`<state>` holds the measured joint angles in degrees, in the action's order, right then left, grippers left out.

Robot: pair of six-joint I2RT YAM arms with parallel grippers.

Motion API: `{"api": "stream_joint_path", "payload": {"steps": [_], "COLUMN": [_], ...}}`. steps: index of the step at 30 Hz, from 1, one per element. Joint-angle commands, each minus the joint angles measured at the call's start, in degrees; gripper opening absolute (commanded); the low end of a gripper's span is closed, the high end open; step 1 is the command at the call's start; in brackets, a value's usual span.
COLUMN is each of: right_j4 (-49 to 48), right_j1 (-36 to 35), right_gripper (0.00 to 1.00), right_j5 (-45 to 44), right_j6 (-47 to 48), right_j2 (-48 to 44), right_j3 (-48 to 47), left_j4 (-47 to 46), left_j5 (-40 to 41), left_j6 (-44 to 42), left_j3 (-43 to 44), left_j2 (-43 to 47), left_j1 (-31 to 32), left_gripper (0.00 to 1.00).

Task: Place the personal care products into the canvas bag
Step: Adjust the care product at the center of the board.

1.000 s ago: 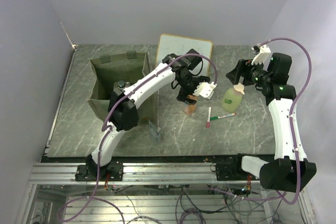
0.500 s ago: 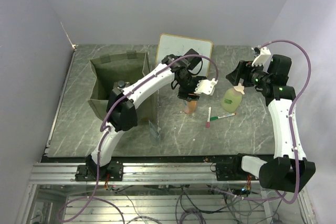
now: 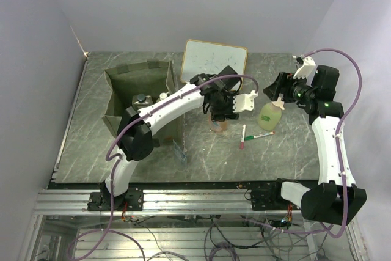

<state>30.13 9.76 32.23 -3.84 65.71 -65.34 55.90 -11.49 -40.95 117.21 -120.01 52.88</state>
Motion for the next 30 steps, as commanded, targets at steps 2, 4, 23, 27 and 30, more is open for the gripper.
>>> {"api": "stream_joint_path", "payload": {"steps": [2,4,23,27,30], "right_j4": [-1.4,-1.4,-1.8,-1.7,-1.7], "right_j1": [0.5,0.6,2.1,2.3,2.5], "right_gripper": [0.75,0.75,0.75,0.75,0.75], "right_j5": [1.1,1.1,2.0,2.0,2.0], "right_j6": [-0.5,-0.6,-0.8,-0.7,-0.8], "right_j2": [-0.5,-0.7,-0.8,-0.8,-0.9], "right_j3": [0.5,0.7,1.4,1.6,1.9], "left_j4": [-2.4,-2.3,4.1,6.1,6.8], "left_j5": [2.5,1.7,-14.7,-16.1,-16.9], "left_j6": [5.2,5.0,-3.7,-7.4,-9.4], "left_j3": [-0.6,0.0,7.2,8.7,9.4], "left_j2": [3.8,3.6,-0.6,-1.9,-2.6], "left_j1": [0.5,0.3,-6.6,-6.7,-6.7], "left_gripper": [0.75,0.83,1.00,1.00,0.99]}}
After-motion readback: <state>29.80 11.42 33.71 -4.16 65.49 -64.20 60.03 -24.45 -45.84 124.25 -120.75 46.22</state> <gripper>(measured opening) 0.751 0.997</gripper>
